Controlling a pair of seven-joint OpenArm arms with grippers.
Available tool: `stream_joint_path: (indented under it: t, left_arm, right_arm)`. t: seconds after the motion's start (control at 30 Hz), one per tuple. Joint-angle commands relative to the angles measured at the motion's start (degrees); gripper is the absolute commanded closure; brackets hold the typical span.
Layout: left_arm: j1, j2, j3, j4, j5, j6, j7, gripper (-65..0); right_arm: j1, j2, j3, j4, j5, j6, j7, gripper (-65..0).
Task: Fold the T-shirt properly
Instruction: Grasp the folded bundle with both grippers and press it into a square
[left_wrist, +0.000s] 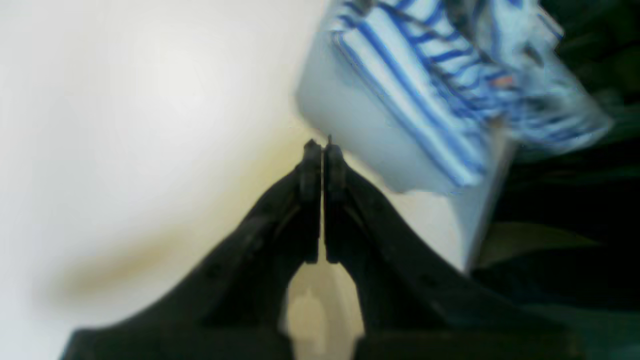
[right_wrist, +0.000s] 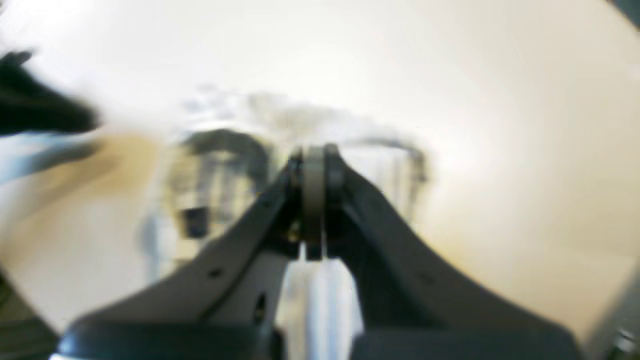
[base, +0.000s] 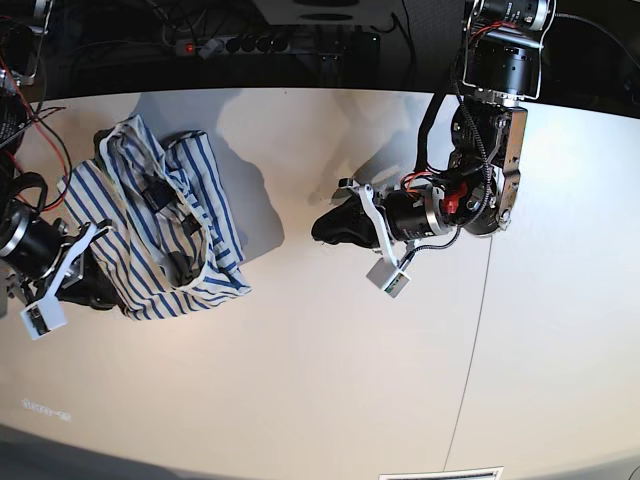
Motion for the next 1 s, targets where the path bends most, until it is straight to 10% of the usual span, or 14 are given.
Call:
stream_joint_path:
  t: [0.0,0.27,0.6,0.97]
  left_arm:
    - [-0.9,0.4,0.2,1.2,-2.6,-0.1,1.5,-1.6]
    - [1.1,0.6,10.2,10.0,-3.5,-0.1,4.8,-1.5]
    - [2.0,9.0,31.5,12.9,17.2,-0.1,-5.6,-1.5]
    - [0.8,12.9,32.8,8.4,24.6,-0.1,-15.4,-1.5]
  right_arm:
    - [0.8,1.7,0.9,-0.4,-0.4,1.8,3.1,0.0]
    - [8.3,2.5,-1.5,-15.8,-2.7,1.8,10.3,0.0]
    - [26.0,-4.7,-16.8,-36.0,-11.8,1.8,12.0,0.0]
    - [31.6,-9.9,-26.1,-44.3,-17.8,1.8,10.9,0.0]
